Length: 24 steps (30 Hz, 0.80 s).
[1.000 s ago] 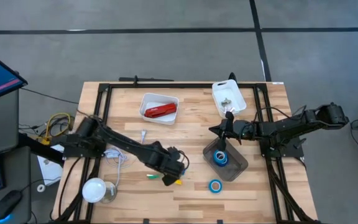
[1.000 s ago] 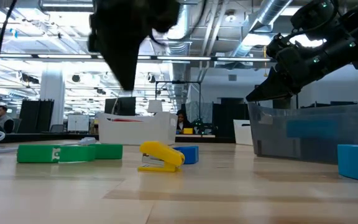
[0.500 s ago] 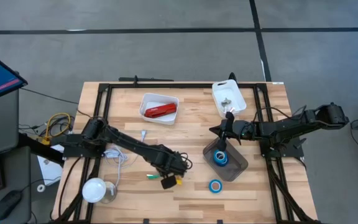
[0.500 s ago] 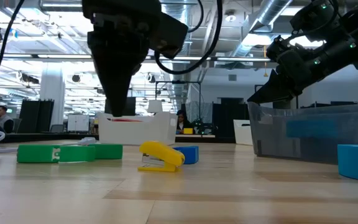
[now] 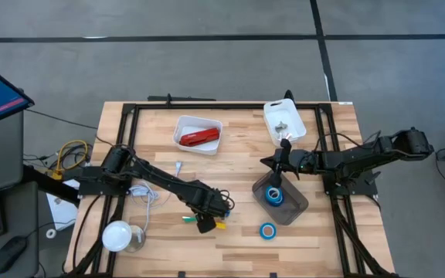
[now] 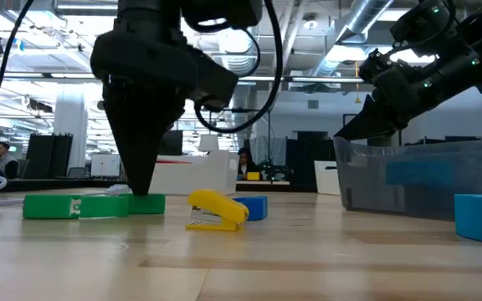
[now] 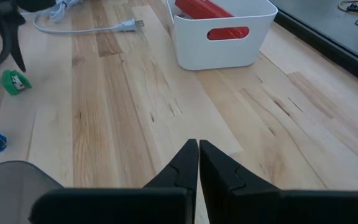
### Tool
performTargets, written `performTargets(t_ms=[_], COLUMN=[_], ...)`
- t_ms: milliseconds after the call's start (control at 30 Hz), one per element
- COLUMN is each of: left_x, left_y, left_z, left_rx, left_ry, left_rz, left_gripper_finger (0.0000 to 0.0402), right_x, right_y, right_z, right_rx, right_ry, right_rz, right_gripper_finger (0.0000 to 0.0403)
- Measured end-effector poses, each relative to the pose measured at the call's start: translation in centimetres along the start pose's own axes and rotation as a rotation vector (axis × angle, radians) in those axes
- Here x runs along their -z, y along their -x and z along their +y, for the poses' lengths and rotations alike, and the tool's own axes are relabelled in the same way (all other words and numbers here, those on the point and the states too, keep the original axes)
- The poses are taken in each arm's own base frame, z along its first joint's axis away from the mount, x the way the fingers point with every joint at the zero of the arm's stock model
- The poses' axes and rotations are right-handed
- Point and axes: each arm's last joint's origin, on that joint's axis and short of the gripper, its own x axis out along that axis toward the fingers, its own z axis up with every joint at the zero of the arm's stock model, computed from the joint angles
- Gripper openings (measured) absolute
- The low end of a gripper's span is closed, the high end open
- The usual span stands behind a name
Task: Pick and place Stapler, Stapler remover, tape
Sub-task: Put the right green small stapler into the left white bin
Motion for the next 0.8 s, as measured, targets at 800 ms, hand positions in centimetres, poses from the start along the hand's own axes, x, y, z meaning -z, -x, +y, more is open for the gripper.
performTargets(t_ms=[800], left_x=[0.1], left_y=[-2.1], left_z=[1.3], left_rx=[0.060], left_ry=[0.035], left_rz=[-0.081], left_gripper_finger=[0.0128], right_x=[0.0], right_y=[0.0], right_z=[0.0], right_rx=[0.001], right_ry=[0.001], right_rz=[0.003], right_gripper_finger=[0.0008])
